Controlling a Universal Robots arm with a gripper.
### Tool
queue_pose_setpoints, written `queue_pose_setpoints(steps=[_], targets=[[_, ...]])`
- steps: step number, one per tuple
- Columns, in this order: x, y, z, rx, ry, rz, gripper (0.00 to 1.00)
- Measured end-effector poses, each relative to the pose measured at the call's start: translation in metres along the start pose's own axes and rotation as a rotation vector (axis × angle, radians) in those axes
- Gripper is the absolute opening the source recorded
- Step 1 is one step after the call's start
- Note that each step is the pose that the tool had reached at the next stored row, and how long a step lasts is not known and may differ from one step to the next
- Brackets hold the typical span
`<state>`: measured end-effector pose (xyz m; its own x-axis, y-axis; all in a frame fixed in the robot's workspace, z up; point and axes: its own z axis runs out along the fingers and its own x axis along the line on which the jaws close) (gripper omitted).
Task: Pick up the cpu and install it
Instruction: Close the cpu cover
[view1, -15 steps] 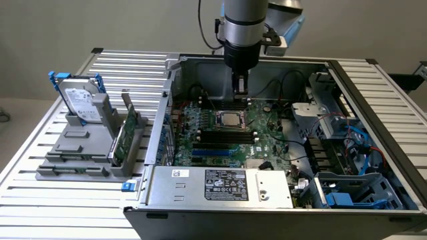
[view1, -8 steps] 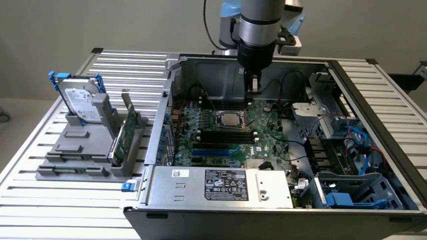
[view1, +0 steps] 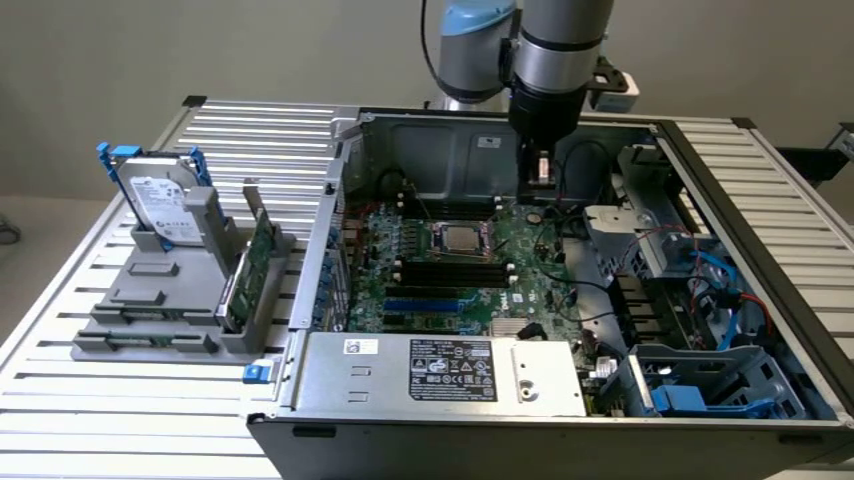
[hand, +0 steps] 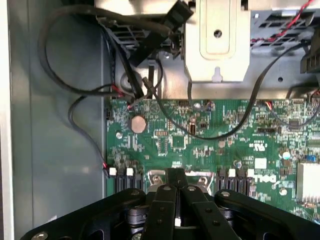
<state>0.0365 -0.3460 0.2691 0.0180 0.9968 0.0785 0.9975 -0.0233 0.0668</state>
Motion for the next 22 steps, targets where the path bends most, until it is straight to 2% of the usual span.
queue_pose_setpoints(steps=[2,4,14,16,22], targets=[[0.0,0.0094,0.0009,0.0,0.0,0.0,0.11],[0.0,0.015,0.0036,-0.0001,-0.0004,0.0,0.11],[-0.001,0.0152,0.0216,-0.0001,-0.0009,0.0,0.11],[-0.001,0.0126,0.022,-0.0001,-0.0009,0.0,0.11],[-0.002,-0.0081,0.0206,0.0,-0.0008,0.0,0.11]])
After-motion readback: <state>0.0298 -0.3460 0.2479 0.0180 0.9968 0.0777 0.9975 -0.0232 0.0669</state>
